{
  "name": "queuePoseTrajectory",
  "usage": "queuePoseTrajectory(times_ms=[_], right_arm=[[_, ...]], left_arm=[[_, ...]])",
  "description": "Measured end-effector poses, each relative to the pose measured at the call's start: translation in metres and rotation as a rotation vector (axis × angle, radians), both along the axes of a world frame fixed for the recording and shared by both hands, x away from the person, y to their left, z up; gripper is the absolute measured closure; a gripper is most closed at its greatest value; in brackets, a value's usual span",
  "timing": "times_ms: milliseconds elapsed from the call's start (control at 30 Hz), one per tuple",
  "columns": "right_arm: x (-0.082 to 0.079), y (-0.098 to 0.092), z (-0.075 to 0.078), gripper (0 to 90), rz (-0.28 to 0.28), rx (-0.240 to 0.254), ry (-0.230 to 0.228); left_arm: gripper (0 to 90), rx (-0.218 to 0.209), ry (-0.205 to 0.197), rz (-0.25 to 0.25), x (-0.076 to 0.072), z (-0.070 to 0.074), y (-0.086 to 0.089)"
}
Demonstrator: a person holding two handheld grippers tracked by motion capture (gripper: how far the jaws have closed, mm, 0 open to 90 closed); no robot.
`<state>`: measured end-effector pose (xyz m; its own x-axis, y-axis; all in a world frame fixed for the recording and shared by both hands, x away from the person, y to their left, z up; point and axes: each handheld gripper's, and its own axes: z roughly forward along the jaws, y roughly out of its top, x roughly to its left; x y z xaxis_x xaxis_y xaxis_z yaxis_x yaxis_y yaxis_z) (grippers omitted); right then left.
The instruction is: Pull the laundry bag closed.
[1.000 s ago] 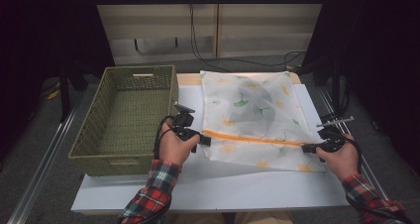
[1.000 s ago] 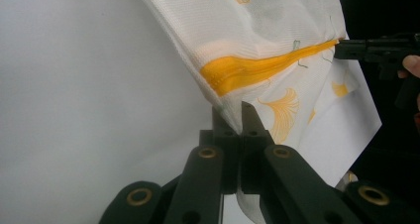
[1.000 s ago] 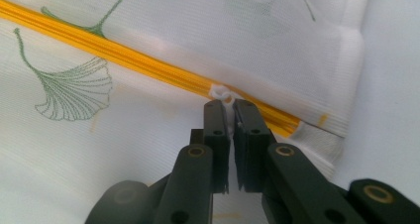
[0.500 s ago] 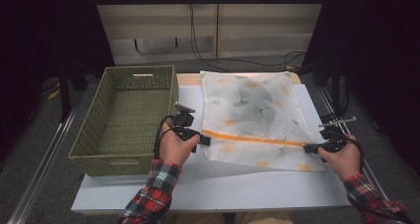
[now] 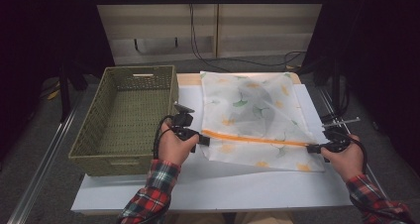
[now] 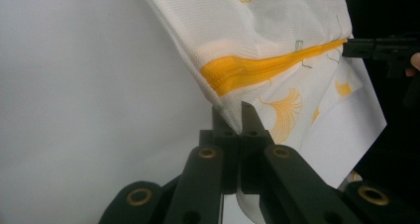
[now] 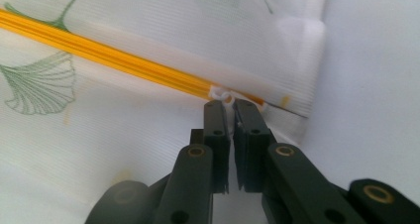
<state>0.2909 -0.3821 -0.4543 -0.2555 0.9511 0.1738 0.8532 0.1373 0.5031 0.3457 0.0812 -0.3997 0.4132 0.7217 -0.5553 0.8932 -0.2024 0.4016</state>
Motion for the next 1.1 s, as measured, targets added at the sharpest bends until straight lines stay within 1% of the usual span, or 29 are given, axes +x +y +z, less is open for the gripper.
queuePoseTrajectory(times_ms=[67,100,133,167,200,233,367,400,467,500,567,633,700,767,800,833,900,933,967,1000,1033,1067,1100], right_arm=[[-0.0006,-0.0023,0.0000,85.8,-0.005,0.001,-0.003],[-0.0008,-0.0030,0.0001,85.8,-0.006,0.004,0.003],[-0.0010,-0.0034,0.0001,85.8,-0.009,0.004,0.000],[-0.0011,-0.0037,0.0000,85.8,-0.007,0.006,-0.001],[-0.0012,-0.0035,-0.0001,85.8,-0.008,0.005,0.000],[-0.0012,-0.0032,-0.0001,85.8,-0.009,0.004,0.000],[-0.0017,-0.0035,0.0007,85.8,-0.014,-0.011,0.002],[-0.0016,-0.0051,0.0006,85.8,-0.014,-0.018,0.002],[-0.0018,-0.0072,-0.0005,85.7,-0.022,0.010,0.004],[-0.0018,-0.0071,-0.0006,85.8,-0.022,0.007,0.004],[-0.0016,-0.0058,-0.0003,85.7,-0.013,-0.013,0.003],[-0.0015,-0.0057,-0.0003,85.7,-0.013,-0.006,0.003],[-0.0015,-0.0061,-0.0008,85.7,-0.017,0.002,0.003],[-0.0016,-0.0057,-0.0005,85.6,-0.015,0.003,0.002],[-0.0017,-0.0049,-0.0005,85.5,-0.014,0.005,0.003],[-0.0018,-0.0050,-0.0008,85.3,-0.008,0.014,-0.002],[-0.0018,-0.0039,-0.0011,85.1,0.000,0.004,0.004],[-0.0022,-0.0034,-0.0009,84.9,0.000,0.006,0.000],[-0.0026,-0.0027,-0.0003,84.5,0.001,0.006,-0.007],[-0.0027,-0.0016,0.0003,82.2,0.009,0.007,-0.011],[-0.0027,-0.0007,0.0008,79.7,0.013,0.006,-0.026],[-0.0031,0.0008,0.0020,76.4,0.013,0.016,-0.018],[-0.0030,0.0026,0.0023,71.9,0.014,0.018,-0.025]], left_arm=[[89.5,0.001,-0.007,0.001,-0.0001,0.0013,0.0015],[89.5,-0.006,-0.005,0.001,-0.0001,0.0020,0.0021],[89.5,-0.008,-0.007,0.004,-0.0003,0.0027,0.0023],[89.4,-0.002,-0.014,-0.006,0.0001,0.0030,0.0028],[89.4,-0.008,-0.006,-0.001,-0.0002,0.0036,0.0024],[89.4,-0.014,-0.006,0.003,-0.0002,0.0039,0.0024],[89.4,-0.009,-0.007,0.010,0.0005,0.0049,0.0052],[89.4,-0.018,-0.007,0.014,0.0008,0.0052,0.0062],[89.4,-0.023,-0.004,0.017,0.0008,0.0052,0.0062],[89.5,-0.009,-0.011,0.005,0.0012,0.0049,0.0065],[89.5,-0.016,-0.011,0.013,0.0012,0.0052,0.0062],[89.4,-0.019,-0.005,0.014,0.0009,0.0056,0.0062],[89.4,-0.008,-0.014,0.005,0.0012,0.0046,0.0060],[89.4,-0.017,-0.007,0.008,0.0010,0.0042,0.0055],[89.4,-0.015,-0.006,0.007,0.0009,0.0043,0.0054],[89.4,-0.017,-0.006,0.006,0.0008,0.0042,0.0053],[89.4,-0.016,-0.006,0.001,0.0002,0.0045,0.0042],[89.4,-0.010,-0.010,-0.003,0.0000,0.0045,0.0037],[89.4,-0.015,-0.006,-0.002,-0.0003,0.0051,0.0027],[89.4,-0.013,-0.010,-0.002,-0.0004,0.0049,0.0021],[89.3,-0.011,-0.014,-0.006,-0.0005,0.0048,0.0017],[89.3,-0.003,-0.019,-0.012,-0.0004,0.0044,0.0019],[89.3,-0.008,-0.012,-0.006,-0.0009,0.0041,0.0008]])
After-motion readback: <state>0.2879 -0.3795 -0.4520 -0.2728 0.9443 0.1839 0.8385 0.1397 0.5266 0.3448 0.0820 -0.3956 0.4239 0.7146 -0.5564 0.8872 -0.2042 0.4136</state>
